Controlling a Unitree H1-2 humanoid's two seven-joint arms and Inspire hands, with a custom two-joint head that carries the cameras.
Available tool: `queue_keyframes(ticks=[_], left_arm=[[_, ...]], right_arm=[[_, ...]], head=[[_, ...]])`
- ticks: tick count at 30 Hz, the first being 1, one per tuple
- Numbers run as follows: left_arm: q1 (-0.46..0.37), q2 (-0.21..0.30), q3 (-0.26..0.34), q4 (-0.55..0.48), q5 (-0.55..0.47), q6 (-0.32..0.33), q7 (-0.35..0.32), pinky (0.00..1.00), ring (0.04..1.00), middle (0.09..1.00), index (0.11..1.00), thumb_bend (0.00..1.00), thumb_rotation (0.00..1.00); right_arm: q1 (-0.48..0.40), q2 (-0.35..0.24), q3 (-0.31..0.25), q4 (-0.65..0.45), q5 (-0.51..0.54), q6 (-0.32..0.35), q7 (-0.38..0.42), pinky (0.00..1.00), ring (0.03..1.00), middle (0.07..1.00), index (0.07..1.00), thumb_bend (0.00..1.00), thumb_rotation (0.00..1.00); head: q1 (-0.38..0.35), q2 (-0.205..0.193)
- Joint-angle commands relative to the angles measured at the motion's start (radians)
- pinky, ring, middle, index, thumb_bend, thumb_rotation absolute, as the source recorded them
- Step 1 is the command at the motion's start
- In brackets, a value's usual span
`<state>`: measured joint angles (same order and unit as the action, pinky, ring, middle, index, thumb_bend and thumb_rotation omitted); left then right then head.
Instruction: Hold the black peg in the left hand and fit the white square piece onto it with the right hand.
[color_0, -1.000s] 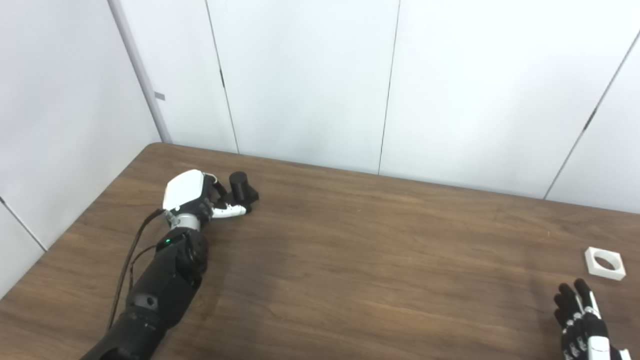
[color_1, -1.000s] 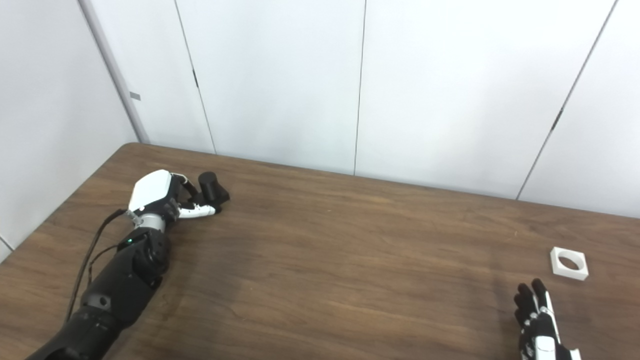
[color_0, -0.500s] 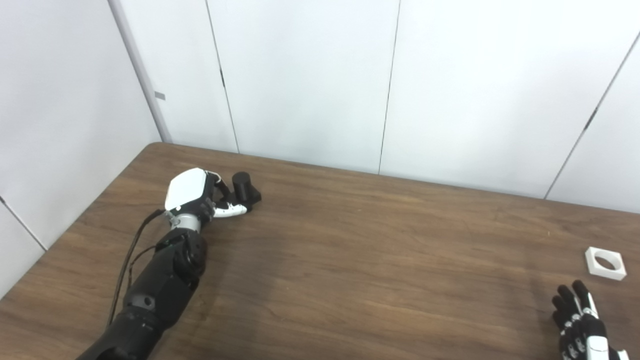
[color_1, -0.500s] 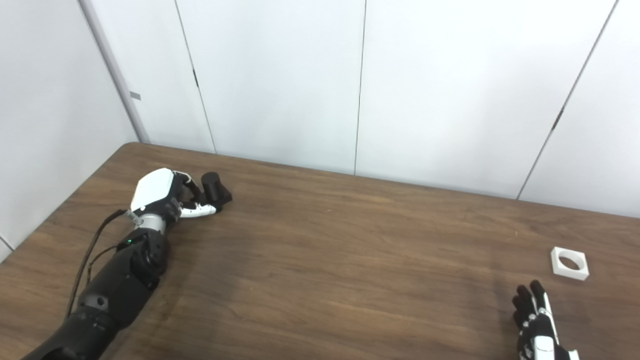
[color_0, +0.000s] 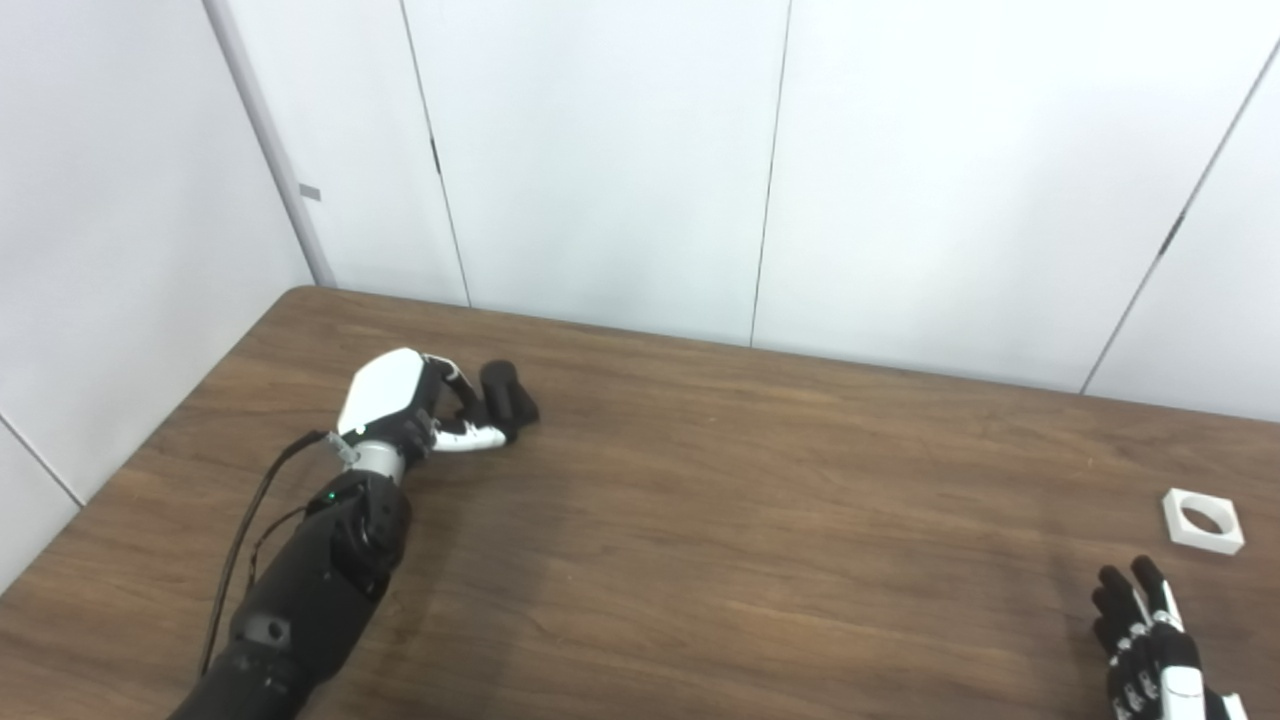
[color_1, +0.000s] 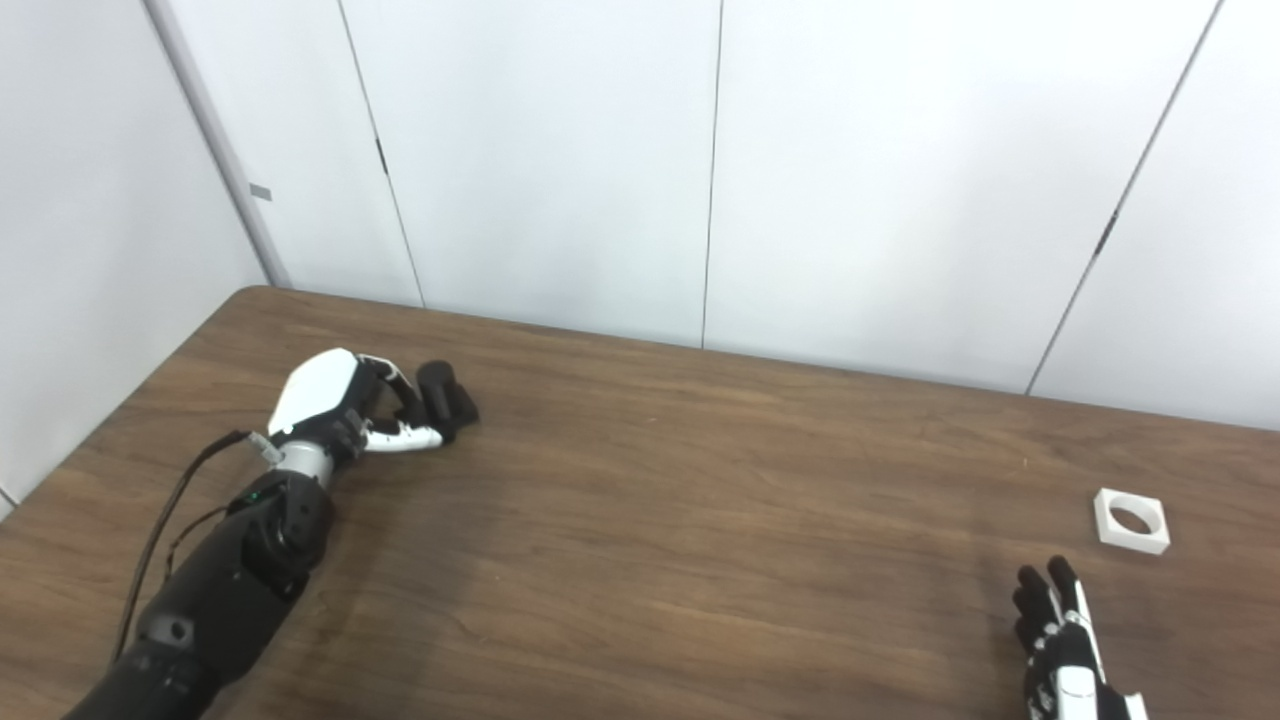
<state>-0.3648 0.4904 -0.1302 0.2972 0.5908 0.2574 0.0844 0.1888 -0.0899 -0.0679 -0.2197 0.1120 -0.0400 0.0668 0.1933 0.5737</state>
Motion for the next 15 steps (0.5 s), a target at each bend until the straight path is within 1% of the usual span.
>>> queue_keyframes(ticks=[1, 3, 6, 8, 10, 13, 15], left_arm=[[-0.002, 0.020, -0.008, -0.066, 0.006, 0.002, -0.032, 0.98, 0.864, 0.751, 0.483, 0.52, 0.05], [0.016, 0.011, -0.011, -0.127, 0.008, 0.022, -0.061, 0.98, 0.860, 0.750, 0.483, 0.52, 0.05], [0.044, 0.001, -0.026, -0.209, 0.012, 0.032, -0.103, 0.98, 0.861, 0.751, 0.484, 0.52, 0.05], [0.059, -0.004, -0.036, -0.254, 0.004, 0.045, -0.142, 0.94, 0.875, 0.766, 0.484, 0.52, 0.05], [0.073, -0.006, -0.049, -0.292, 0.005, 0.037, -0.171, 0.91, 0.869, 0.772, 0.484, 0.52, 0.05], [0.091, -0.014, -0.070, -0.338, 0.027, 0.029, -0.189, 0.91, 0.856, 0.762, 0.484, 0.52, 0.05], [0.105, -0.021, -0.090, -0.371, 0.056, 0.024, -0.187, 0.92, 0.846, 0.754, 0.484, 0.52, 0.05]], right_arm=[[0.049, 0.026, 0.010, -0.022, 0.007, -0.022, -0.003, 1.00, 0.962, 0.956, 1.000, 0.45, 1.00], [0.047, 0.028, 0.009, -0.019, 0.004, -0.023, -0.006, 0.99, 0.958, 0.952, 1.000, 0.44, 1.00], [0.048, 0.033, 0.012, -0.025, -0.009, -0.014, -0.017, 0.98, 0.945, 0.941, 0.991, 0.46, 1.00], [0.048, 0.033, 0.015, -0.026, -0.011, -0.013, -0.019, 0.98, 0.946, 0.939, 0.990, 0.46, 1.00], [0.046, 0.032, 0.017, -0.022, -0.003, -0.021, -0.015, 0.99, 0.951, 0.941, 0.991, 0.46, 1.00], [0.041, 0.028, 0.019, -0.006, -0.003, -0.045, -0.013, 0.98, 0.944, 0.934, 0.984, 0.47, 1.00], [0.037, 0.026, 0.020, -0.010, -0.005, -0.037, -0.014, 0.98, 0.945, 0.934, 0.986, 0.47, 1.00]], head=[[-0.003, 0.002], [-0.007, 0.004], [-0.018, 0.009], [-0.027, 0.011], [-0.035, 0.013], [-0.048, 0.016], [-0.067, 0.023]])
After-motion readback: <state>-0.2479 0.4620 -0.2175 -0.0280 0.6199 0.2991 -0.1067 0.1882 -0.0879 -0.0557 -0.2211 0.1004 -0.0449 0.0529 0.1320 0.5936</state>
